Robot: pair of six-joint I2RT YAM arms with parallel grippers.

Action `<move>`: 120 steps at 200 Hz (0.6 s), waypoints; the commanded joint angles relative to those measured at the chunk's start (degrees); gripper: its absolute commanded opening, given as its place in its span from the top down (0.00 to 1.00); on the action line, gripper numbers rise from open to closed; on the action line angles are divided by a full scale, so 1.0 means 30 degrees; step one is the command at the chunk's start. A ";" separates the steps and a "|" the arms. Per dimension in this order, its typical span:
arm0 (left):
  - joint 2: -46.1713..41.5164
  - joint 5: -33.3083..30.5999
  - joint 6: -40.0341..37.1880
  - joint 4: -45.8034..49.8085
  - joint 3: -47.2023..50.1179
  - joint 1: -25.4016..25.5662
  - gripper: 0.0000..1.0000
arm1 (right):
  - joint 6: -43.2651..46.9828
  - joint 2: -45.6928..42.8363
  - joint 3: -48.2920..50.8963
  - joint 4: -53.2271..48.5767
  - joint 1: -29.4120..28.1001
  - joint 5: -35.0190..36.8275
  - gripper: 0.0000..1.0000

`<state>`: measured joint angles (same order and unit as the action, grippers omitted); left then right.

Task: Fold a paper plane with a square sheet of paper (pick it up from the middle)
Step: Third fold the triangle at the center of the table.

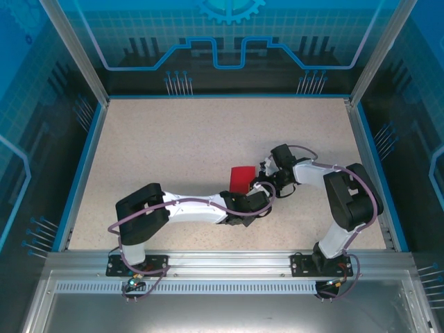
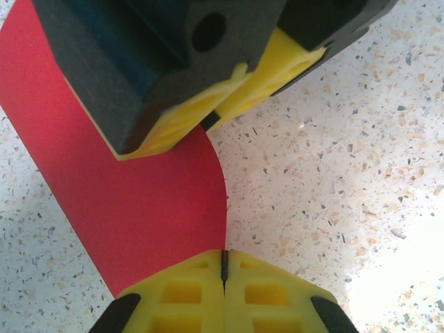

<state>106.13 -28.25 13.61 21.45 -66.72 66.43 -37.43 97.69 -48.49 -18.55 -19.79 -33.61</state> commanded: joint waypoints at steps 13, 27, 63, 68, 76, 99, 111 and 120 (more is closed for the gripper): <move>-0.0844 0.1502 0.0643 -0.0123 0.0425 -0.0792 1.00 | 0.0597 -0.0964 -0.0532 -0.1234 0.0996 0.0415 0.66; -0.1196 0.3227 0.0795 -0.0053 0.0546 -0.1449 1.00 | 0.1119 -0.1356 -0.0507 -0.1730 0.1795 0.0660 0.64; -0.1777 0.7253 0.1157 -0.0750 0.1058 -0.2842 1.00 | 0.1787 -0.1809 -0.1638 -0.2019 0.2231 0.0314 0.69; -0.1750 0.7563 0.1144 -0.0764 0.1043 -0.2941 1.00 | 0.1706 -0.1701 -0.1661 -0.1726 0.2117 0.0126 0.70; -0.1744 0.7967 0.1227 -0.0722 0.0981 -0.3146 1.00 | 0.1641 -0.1354 -0.1851 -0.1392 0.1924 -0.0239 0.73; -0.1772 0.9291 0.1375 -0.0918 0.0957 -0.3689 1.00 | 0.1592 0.0368 -0.2997 -0.1423 0.0984 -0.0380 0.82; -0.1692 0.9826 0.1369 -0.0892 0.0872 -0.3959 1.00 | 0.1553 0.1184 -0.3509 -0.1466 0.0562 -0.0104 0.83; -0.1695 1.0054 0.1433 -0.0868 0.0906 -0.4164 1.00 | 0.1521 0.1678 -0.3786 -0.1403 0.0396 0.0062 0.83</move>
<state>102.37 -4.34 16.60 19.40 -64.40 55.48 -33.17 98.17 -57.04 -22.26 -16.10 -32.84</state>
